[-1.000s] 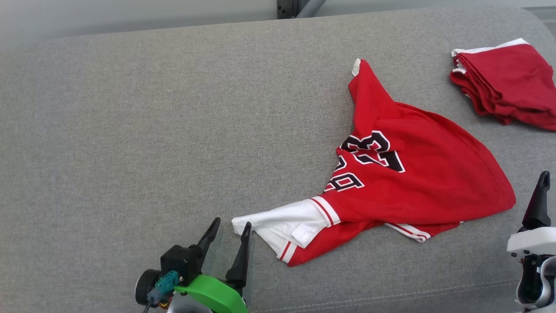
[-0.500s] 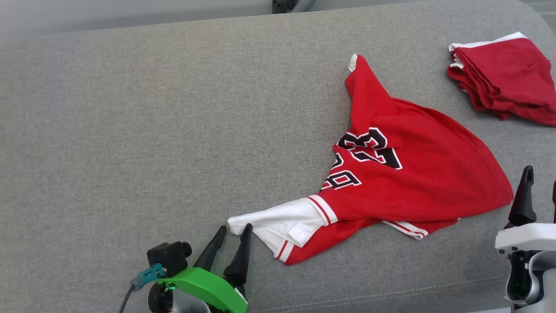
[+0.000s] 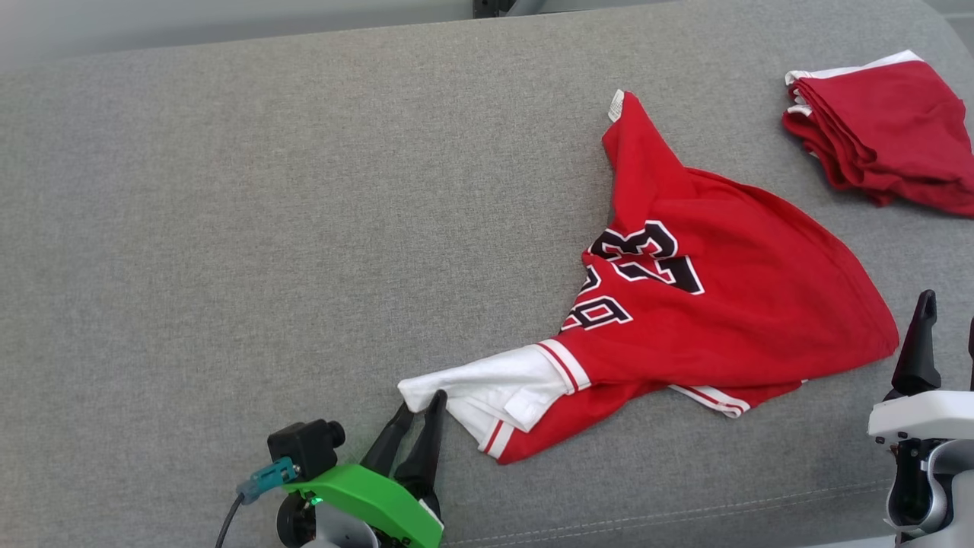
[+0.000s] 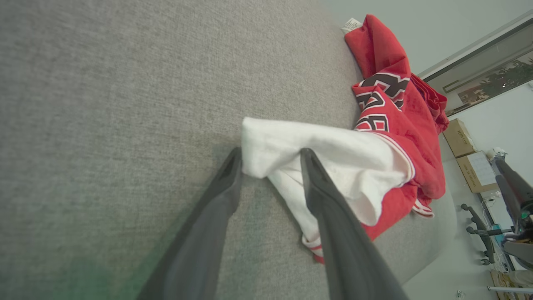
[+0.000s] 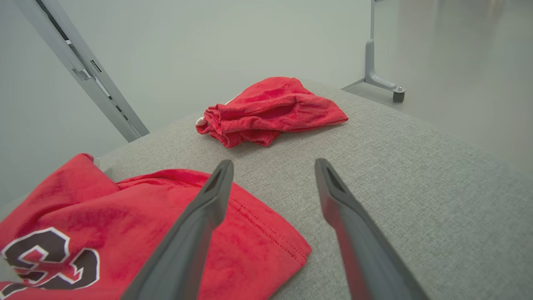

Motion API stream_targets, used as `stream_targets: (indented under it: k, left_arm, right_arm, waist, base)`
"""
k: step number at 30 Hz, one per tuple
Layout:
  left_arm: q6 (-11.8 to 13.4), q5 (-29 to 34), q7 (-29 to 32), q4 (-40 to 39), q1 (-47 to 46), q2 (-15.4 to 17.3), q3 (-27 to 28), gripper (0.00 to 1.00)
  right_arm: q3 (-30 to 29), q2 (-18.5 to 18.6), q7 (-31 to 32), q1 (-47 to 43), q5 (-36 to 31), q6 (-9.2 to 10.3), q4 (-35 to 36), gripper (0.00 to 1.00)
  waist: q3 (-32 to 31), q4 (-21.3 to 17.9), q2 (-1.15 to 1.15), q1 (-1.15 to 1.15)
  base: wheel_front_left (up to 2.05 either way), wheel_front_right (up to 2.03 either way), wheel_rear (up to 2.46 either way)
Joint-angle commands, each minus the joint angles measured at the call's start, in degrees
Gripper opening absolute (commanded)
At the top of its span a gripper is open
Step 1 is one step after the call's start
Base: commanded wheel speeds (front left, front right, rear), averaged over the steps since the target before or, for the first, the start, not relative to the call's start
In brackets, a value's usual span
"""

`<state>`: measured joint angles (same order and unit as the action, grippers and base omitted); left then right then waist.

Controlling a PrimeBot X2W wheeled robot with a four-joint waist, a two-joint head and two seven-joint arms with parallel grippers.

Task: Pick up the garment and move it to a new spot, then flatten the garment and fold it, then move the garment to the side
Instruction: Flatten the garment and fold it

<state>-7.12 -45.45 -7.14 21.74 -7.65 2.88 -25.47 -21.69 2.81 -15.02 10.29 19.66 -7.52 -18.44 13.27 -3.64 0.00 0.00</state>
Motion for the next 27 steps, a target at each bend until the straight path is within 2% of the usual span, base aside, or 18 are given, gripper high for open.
stream_targets:
  k: [1,2,5,7,9,16,27]
  left_arm:
    - [-0.4,-0.1,-0.4,0.0,-0.3,0.6,-0.2,0.67]
    - [-0.4,-0.3,-0.7,-0.2,-0.4,0.7,-0.5,0.52]
    - [-0.4,-1.5,-1.4,-1.2,-0.7,0.6,-1.3,0.38]
    - [-0.4,-2.8,-1.8,-2.1,-0.9,0.6,-1.6,0.25]
    - [-0.4,-4.3,-2.3,-3.0,-1.0,0.5,-2.0,0.02]
    - [-0.4,-7.7,-5.3,-4.1,-1.5,0.9,0.0,0.0]
    - [0.7,-6.4,-8.0,-6.7,-2.3,2.4,10.9,0.0]
  right_arm:
    - [-0.1,0.2,-0.2,0.2,0.2,0.07,0.0,1.0]
    - [-0.1,0.2,-0.2,0.3,0.3,0.07,-0.1,1.0]
    - [0.1,0.2,-0.2,0.6,0.3,0.07,-0.3,1.0]
    - [0.2,0.2,-0.2,0.8,0.3,0.07,-0.4,1.0]
    - [0.3,0.2,-0.2,0.7,0.3,0.07,-0.4,1.0]
    - [0.2,0.2,-0.2,0.6,0.4,0.07,-0.4,1.0]
    - [2.9,0.2,-0.2,-0.5,2.0,0.07,-0.4,1.0]
  waist:
    - [-0.1,0.1,0.0,0.0]
    - [-0.1,0.2,0.0,0.0]
    - [-0.2,0.2,0.0,0.0]
    - [-0.3,0.2,0.0,0.0]
    - [-0.4,0.1,0.0,0.0]
    - [-0.6,0.0,0.0,0.0]
    - [-0.9,0.6,0.0,0.0]
  base:
    - [0.0,0.0,0.0]
    - [0.0,0.0,0.0]
    - [0.0,0.0,0.0]
    - [0.0,0.0,0.0]
    - [0.0,0.0,0.0]
    - [0.0,0.0,0.0]
    - [0.0,0.0,0.0]
